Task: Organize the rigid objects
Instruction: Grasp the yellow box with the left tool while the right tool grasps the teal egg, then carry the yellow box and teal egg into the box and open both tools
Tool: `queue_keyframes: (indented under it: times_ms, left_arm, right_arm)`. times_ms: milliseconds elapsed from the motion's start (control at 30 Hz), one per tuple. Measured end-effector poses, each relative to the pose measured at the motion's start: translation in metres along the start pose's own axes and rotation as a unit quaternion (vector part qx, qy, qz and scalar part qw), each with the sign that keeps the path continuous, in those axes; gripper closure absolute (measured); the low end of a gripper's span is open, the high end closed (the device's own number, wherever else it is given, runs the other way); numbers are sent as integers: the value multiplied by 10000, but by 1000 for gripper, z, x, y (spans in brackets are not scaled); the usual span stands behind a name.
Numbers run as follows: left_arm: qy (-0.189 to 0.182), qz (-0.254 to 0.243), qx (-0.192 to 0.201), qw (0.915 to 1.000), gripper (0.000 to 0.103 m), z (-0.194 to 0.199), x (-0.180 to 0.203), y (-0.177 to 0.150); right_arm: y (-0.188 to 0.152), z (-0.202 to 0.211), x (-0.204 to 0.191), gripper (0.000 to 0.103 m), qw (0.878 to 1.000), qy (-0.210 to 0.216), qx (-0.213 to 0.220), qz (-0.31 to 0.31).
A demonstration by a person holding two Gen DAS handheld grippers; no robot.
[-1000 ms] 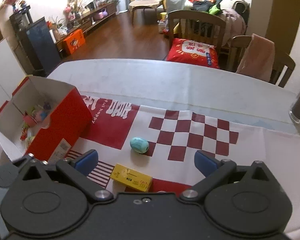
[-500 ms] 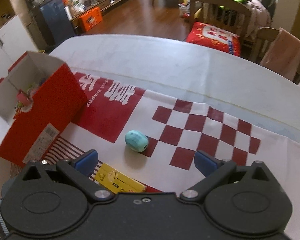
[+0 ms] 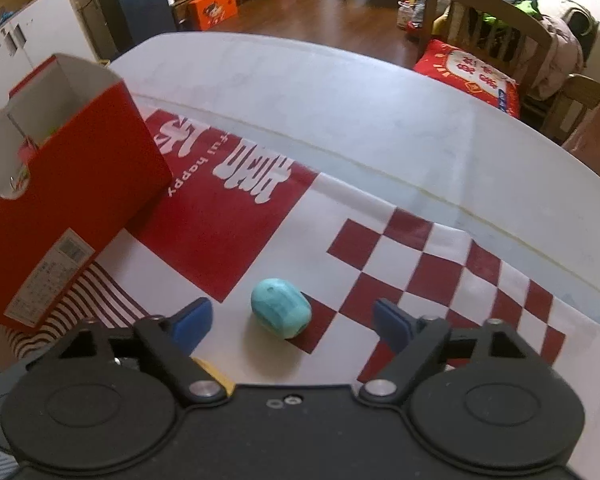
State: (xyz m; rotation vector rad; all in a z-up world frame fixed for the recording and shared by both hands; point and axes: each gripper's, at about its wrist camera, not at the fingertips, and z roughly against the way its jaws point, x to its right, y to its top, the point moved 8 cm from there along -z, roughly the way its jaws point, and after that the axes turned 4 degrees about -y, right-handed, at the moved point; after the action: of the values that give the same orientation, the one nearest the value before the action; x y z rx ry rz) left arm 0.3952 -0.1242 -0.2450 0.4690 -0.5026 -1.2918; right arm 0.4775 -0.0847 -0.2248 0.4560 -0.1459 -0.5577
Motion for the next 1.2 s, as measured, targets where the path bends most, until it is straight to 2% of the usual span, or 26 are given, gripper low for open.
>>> queue_keyframes:
  times_ms: [167,267,300,367,500,800,1200]
  left_arm:
    - [-40,-146,18,9999,21,-3,4,-1]
    - [-61,-151,48,9999,21,-2,3,-1]
    - [-64,-155,62,9998,22,-2,3,-1]
    - [-66,-179,88,9998,26,0,4,-1]
    - [-74,-172,105,9998,30,1,4,-2]
    - [-50,-80,25,10000,31,7,1,-8]
    - [-110,173,150,9997,31,45,-7,-6]
  right_arm:
    - [1,-9,-6,37,9996,-107,-29,264]
    - [-2,-15,-8,50,9993,-154,-101,327]
    - [-3,-16,-9,54,9992,-173,-115,340]
    - [-3,-16,-10,54,9992,-193,-79,354]
    - [-3,-14,-11,68,9992,-203,-56,344]
    - [-6,-1,-5,68,9996,-279,41,60]
    - [-15,56,1,68,9988,-292,329,-216]
